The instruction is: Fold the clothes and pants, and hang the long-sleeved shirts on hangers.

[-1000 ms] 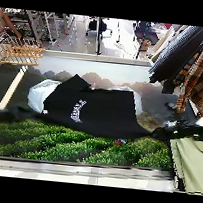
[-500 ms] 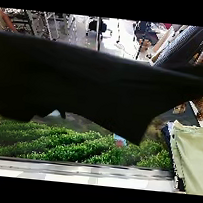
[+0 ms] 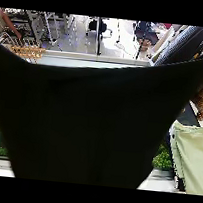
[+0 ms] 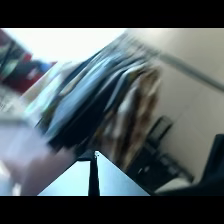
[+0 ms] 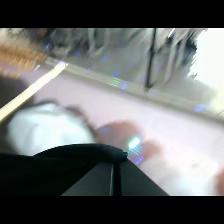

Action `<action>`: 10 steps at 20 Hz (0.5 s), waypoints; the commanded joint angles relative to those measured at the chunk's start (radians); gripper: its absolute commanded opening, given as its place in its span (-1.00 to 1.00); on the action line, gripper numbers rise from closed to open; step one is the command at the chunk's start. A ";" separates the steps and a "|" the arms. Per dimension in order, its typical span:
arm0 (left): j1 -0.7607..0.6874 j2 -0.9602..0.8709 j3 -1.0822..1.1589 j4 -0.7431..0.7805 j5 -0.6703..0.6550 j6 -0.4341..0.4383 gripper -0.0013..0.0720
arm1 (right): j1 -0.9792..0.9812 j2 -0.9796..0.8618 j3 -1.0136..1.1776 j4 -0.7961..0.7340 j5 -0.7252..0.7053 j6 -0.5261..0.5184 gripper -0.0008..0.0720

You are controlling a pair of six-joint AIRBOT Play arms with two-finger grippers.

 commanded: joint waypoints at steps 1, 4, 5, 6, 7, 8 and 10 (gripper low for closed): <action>-0.153 -0.122 -0.093 0.386 0.137 -0.009 -0.96 | 0.119 -0.217 -0.144 -0.053 -0.003 0.021 -0.93; -0.269 -0.290 -0.170 0.487 0.399 -0.006 -0.96 | 0.232 -0.409 -0.276 -0.251 -0.275 0.026 -0.93; -0.301 -0.366 -0.171 0.500 0.492 0.000 -0.96 | 0.246 -0.477 -0.296 -0.282 -0.364 0.029 -0.93; -0.328 -0.444 -0.171 0.494 0.596 0.001 -0.96 | 0.251 -0.557 -0.299 -0.286 -0.441 0.029 -0.93; -0.348 -0.509 -0.171 0.481 0.682 0.001 -0.96 | 0.251 -0.634 -0.298 -0.280 -0.520 0.029 -0.93; -0.361 -0.571 -0.169 0.451 0.737 0.001 -0.96 | 0.251 -0.697 -0.298 -0.275 -0.586 0.031 -0.93; -0.370 -0.650 -0.169 0.401 0.750 0.002 -0.96 | 0.251 -0.792 -0.293 -0.253 -0.655 0.031 -0.93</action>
